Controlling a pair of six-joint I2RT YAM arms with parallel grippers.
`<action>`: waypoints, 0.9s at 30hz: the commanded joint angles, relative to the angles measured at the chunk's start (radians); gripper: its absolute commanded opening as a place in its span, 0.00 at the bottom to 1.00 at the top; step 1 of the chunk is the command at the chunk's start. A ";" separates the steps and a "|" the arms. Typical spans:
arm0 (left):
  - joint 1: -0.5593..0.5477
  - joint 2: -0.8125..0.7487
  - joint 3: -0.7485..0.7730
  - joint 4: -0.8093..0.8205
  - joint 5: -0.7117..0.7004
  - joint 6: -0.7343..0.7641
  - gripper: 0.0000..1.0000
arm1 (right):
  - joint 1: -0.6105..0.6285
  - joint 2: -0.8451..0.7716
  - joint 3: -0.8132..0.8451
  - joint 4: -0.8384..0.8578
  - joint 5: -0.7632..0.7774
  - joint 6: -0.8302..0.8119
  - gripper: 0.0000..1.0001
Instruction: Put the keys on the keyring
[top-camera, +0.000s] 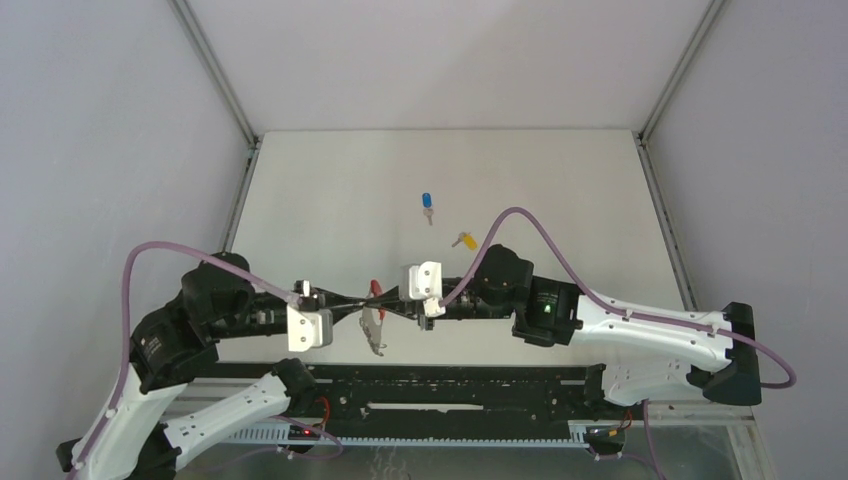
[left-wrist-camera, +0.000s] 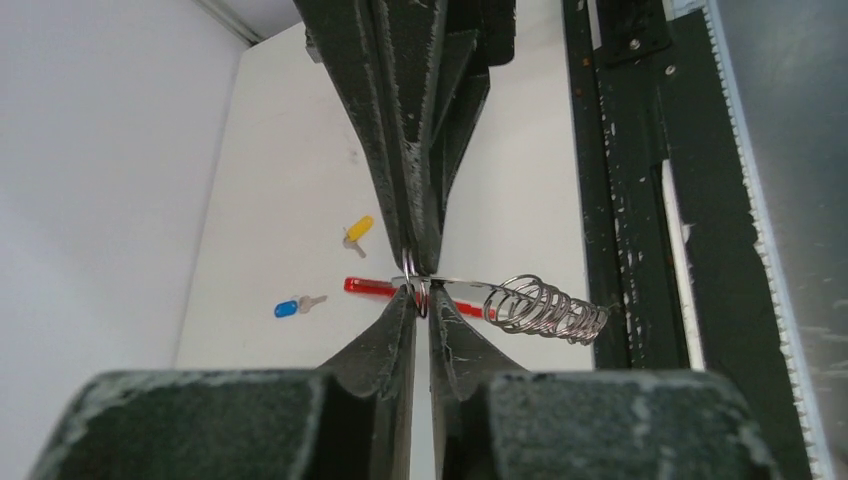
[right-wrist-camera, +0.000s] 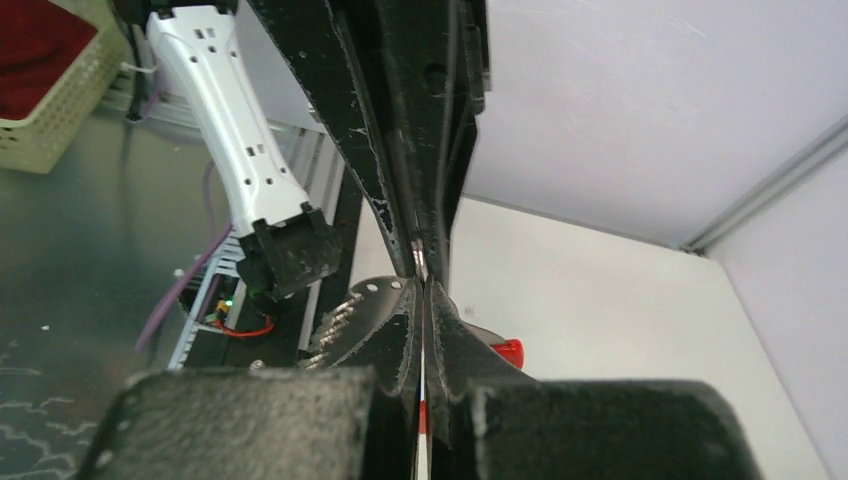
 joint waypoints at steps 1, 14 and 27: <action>-0.007 0.022 -0.019 0.066 0.057 -0.142 0.18 | -0.006 -0.013 0.059 0.002 -0.036 0.060 0.00; 0.006 -0.017 -0.035 0.185 0.080 -0.542 0.10 | -0.074 -0.082 -0.021 0.073 -0.172 0.220 0.00; 0.006 -0.015 -0.030 0.197 0.117 -0.489 0.18 | -0.109 -0.096 -0.026 0.089 -0.248 0.286 0.00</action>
